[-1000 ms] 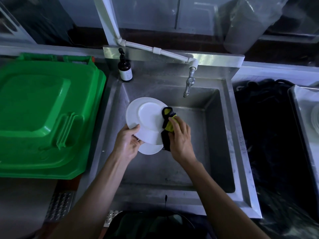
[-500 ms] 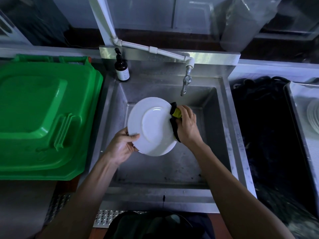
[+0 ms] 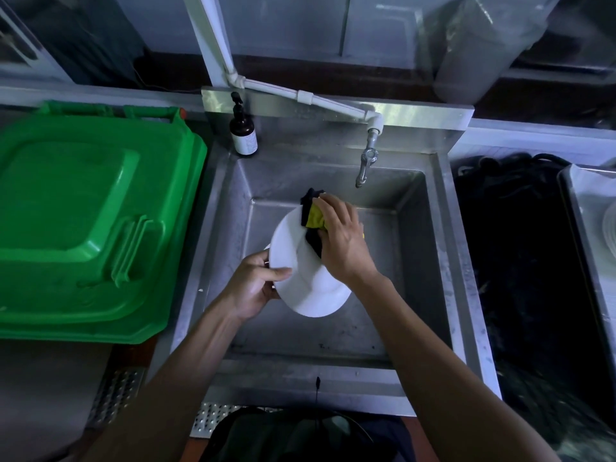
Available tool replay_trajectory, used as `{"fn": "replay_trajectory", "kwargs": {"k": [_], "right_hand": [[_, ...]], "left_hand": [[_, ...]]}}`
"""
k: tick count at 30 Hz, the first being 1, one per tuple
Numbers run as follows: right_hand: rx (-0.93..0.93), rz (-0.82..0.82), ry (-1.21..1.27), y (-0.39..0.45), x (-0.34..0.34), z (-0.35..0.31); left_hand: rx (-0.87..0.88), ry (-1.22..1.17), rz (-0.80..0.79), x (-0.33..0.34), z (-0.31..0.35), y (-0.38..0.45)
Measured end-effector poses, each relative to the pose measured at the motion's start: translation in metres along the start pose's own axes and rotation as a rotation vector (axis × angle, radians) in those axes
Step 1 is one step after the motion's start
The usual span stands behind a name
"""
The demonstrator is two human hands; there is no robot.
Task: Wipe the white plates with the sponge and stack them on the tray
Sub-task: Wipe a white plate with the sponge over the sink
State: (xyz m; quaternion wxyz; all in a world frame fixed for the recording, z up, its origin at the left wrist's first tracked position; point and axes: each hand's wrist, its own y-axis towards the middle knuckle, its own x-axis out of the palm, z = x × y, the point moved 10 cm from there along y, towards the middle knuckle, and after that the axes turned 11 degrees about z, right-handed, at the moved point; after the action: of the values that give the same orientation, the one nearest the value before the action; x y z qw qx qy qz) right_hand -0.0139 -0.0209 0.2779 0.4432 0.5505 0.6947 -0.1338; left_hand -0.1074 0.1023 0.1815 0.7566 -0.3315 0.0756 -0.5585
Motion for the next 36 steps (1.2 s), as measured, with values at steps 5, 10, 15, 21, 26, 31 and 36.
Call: {"fn": "replay_trajectory", "kwargs": {"k": [5, 10, 15, 21, 26, 31, 36], "right_hand": [[-0.150, -0.060, -0.009, -0.011, 0.012, -0.027], [-0.283, -0.085, 0.047, -0.036, 0.031, -0.043], [-0.308, -0.064, 0.071, -0.041, 0.032, -0.038], [-0.127, 0.023, 0.056, -0.011, 0.021, -0.017], [0.082, 0.107, 0.028, 0.003, 0.008, 0.018], [0.230, 0.155, 0.072, 0.001, -0.004, 0.032], [0.329, 0.176, 0.066, -0.007, -0.009, 0.042]], "left_hand": [[-0.002, -0.005, 0.010, 0.000, 0.000, 0.001], [0.030, -0.062, 0.055, 0.000, 0.004, 0.001], [0.038, -0.057, 0.038, -0.003, 0.003, 0.000], [0.019, -0.083, 0.060, -0.008, 0.005, 0.001], [0.054, -0.120, 0.078, -0.005, 0.013, 0.002], [0.071, -0.147, 0.055, 0.003, 0.020, 0.005], [0.070, -0.160, 0.071, 0.009, 0.022, 0.008]]}}
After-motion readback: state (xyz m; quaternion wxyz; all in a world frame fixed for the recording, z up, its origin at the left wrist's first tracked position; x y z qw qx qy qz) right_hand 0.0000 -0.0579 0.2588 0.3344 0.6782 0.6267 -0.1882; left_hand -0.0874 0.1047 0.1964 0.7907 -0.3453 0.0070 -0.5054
